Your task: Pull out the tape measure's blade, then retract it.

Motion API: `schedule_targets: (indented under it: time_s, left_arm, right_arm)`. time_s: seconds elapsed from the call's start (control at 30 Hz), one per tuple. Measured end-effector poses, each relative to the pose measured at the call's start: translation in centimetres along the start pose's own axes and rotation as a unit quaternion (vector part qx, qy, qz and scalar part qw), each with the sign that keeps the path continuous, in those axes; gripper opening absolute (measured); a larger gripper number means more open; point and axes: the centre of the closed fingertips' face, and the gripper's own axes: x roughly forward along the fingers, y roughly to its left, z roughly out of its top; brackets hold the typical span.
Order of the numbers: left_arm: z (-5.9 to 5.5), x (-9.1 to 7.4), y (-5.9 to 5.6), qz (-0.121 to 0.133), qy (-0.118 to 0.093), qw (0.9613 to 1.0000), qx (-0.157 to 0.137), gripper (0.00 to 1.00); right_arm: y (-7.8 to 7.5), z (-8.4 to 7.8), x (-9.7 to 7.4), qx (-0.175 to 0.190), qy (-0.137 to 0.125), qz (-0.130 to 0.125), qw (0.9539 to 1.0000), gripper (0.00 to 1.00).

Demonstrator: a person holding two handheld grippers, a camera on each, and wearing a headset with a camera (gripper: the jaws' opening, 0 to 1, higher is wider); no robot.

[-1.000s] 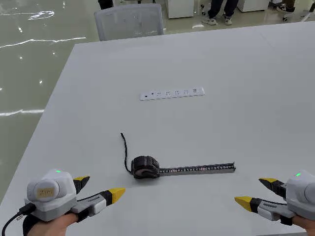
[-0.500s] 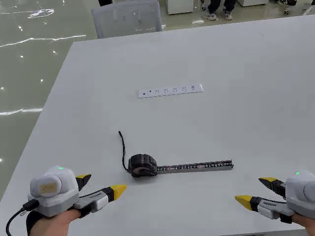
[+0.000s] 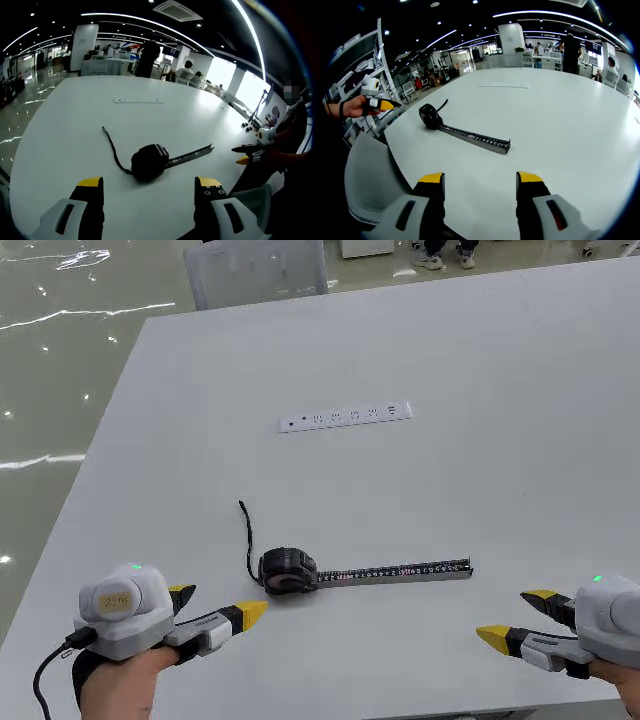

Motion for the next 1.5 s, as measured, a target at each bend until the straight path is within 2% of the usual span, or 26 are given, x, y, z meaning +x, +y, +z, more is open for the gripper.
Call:
schedule_targets:
  time_s: [0.27,0.47,0.6,0.87,1.1,1.5]
  left_arm:
    - [-0.2,0.9,-0.3,-0.001,0.006,0.9999,-0.012,0.71]
    - [-0.4,1.7,-0.4,0.001,0.012,0.9997,-0.022,0.71]
    - [-0.4,2.2,-0.9,-0.004,0.012,0.9995,-0.029,0.71]
    - [-0.9,3.6,-1.2,-0.005,0.019,0.9990,-0.039,0.71]
    - [-1.7,4.5,-1.1,-0.003,0.034,0.9985,-0.042,0.71]
    - [-2.0,5.4,-1.6,0.001,0.040,0.9971,-0.065,0.70]
  right_arm:
    - [-1.0,0.0,0.4,0.001,0.007,-0.001,1.0000,0.53]
    - [-1.5,-0.3,0.7,-0.003,0.017,0.001,0.9999,0.53]
    - [-1.6,-0.5,0.9,-0.005,0.022,0.003,0.9997,0.52]
    - [-2.1,-0.4,1.6,-0.007,0.031,0.006,0.9995,0.50]
    - [-2.4,-0.6,2.2,-0.014,0.045,0.013,0.9988,0.49]
    - [-3.1,0.1,3.7,-0.028,0.059,0.024,0.9976,0.46]
